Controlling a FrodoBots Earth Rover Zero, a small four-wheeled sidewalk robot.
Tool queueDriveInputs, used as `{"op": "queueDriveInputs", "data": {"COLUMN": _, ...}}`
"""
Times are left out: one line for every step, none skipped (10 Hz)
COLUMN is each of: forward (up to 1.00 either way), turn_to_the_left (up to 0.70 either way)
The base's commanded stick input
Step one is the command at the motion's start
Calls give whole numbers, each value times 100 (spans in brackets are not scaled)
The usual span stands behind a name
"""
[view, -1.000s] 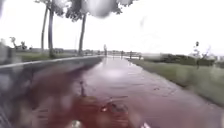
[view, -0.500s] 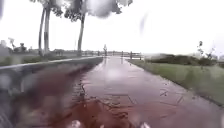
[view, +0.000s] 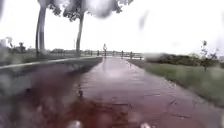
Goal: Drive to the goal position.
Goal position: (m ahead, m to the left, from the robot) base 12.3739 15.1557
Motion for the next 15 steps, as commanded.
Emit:
{"op": "queueDriveInputs", "data": {"forward": 70, "turn_to_the_left": 0}}
{"op": "queueDriveInputs", "data": {"forward": 70, "turn_to_the_left": 0}}
{"op": "queueDriveInputs", "data": {"forward": 70, "turn_to_the_left": 0}}
{"op": "queueDriveInputs", "data": {"forward": 70, "turn_to_the_left": 0}}
{"op": "queueDriveInputs", "data": {"forward": 70, "turn_to_the_left": 0}}
{"op": "queueDriveInputs", "data": {"forward": 70, "turn_to_the_left": 0}}
{"op": "queueDriveInputs", "data": {"forward": 70, "turn_to_the_left": 0}}
{"op": "queueDriveInputs", "data": {"forward": 70, "turn_to_the_left": 0}}
{"op": "queueDriveInputs", "data": {"forward": 70, "turn_to_the_left": 0}}
{"op": "queueDriveInputs", "data": {"forward": 70, "turn_to_the_left": 0}}
{"op": "queueDriveInputs", "data": {"forward": 70, "turn_to_the_left": 0}}
{"op": "queueDriveInputs", "data": {"forward": 70, "turn_to_the_left": 0}}
{"op": "queueDriveInputs", "data": {"forward": 70, "turn_to_the_left": 0}}
{"op": "queueDriveInputs", "data": {"forward": 70, "turn_to_the_left": 0}}
{"op": "queueDriveInputs", "data": {"forward": 70, "turn_to_the_left": 0}}
